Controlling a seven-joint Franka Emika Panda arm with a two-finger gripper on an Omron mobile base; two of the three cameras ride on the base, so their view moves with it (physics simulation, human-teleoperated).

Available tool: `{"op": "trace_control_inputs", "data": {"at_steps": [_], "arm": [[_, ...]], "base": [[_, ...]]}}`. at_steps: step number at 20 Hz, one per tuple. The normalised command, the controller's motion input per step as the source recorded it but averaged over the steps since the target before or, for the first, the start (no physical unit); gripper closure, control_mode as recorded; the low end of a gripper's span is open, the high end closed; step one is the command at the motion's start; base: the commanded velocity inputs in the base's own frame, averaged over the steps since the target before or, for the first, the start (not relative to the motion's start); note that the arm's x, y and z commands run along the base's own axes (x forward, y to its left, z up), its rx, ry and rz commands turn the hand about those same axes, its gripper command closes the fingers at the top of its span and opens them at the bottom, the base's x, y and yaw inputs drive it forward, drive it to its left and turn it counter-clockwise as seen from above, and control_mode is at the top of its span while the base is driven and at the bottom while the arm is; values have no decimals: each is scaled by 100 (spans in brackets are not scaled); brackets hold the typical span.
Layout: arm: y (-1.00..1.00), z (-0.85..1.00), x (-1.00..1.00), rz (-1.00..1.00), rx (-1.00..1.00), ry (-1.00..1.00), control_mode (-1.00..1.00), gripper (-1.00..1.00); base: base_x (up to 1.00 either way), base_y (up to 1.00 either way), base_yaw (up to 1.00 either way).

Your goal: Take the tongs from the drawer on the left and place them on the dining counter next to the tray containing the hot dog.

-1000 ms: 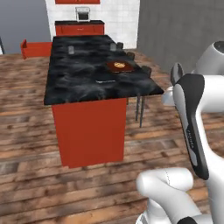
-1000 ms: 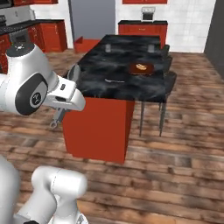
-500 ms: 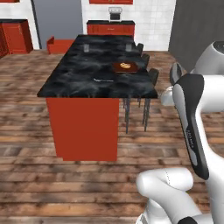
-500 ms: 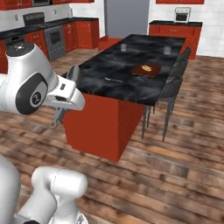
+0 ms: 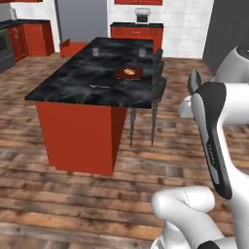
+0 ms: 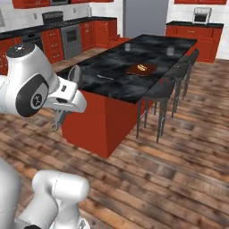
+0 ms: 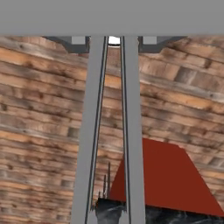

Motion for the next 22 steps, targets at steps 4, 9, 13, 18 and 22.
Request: {"op": "trace_control_inputs", "data": {"at_steps": [4,9,13,18,22], "arm": [[0,0,0,0,0,0,100,100],[0,0,0,0,0,0,100,100],[0,0,0,0,0,0,100,100],[0,0,0,0,0,0,100,100],[0,0,0,0,0,0,100,100]], "base": [[0,-100,30],[0,-100,32],[0,-100,39],[1,-100,39],[13,-100,44]]}}
